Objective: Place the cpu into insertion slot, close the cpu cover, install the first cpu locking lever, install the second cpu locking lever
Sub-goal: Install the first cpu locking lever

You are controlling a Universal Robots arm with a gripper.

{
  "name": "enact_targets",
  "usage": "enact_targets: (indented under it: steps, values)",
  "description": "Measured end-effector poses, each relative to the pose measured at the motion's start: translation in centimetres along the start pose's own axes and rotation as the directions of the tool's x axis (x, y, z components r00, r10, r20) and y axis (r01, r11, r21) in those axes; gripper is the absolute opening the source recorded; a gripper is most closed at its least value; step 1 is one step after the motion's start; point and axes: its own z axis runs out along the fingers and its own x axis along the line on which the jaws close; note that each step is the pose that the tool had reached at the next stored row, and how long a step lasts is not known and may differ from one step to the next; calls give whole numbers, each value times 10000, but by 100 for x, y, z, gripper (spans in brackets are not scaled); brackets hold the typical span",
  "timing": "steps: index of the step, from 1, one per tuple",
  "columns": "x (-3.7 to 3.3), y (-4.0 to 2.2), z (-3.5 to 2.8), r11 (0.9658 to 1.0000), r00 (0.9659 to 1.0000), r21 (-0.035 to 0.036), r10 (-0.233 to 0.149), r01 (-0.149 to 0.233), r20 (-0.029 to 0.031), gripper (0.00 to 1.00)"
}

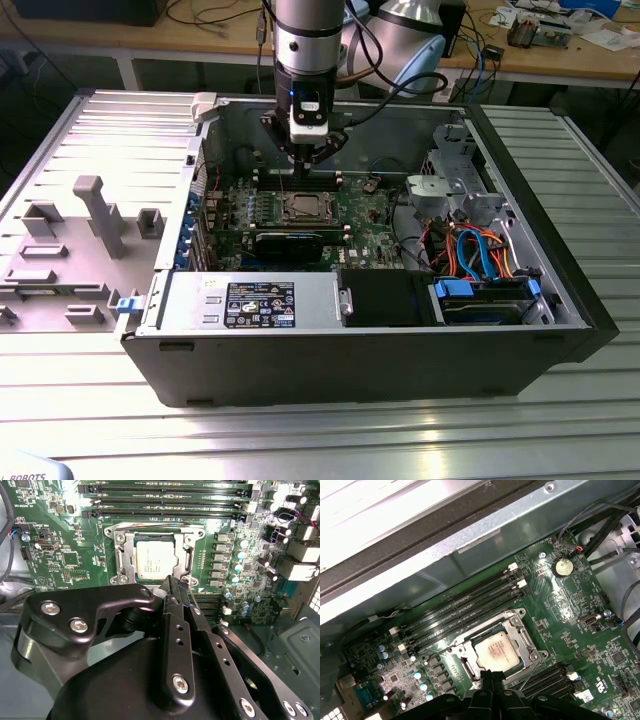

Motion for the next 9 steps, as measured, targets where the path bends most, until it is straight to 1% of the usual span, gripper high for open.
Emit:
enact_targets:
  steps: [4, 5, 7, 9]
  values:
    - [0, 0, 0, 9994, 9994, 2, -337, 337, -1, 11]
    - [0, 0, 0, 9987, 9987, 4, -509, 509, -1, 11]
    - [0, 0, 0, 9967, 9967, 6, -815, 815, -2, 11]
    - [0, 0, 0, 9933, 9933, 9, -1154, 1154, -3, 11]
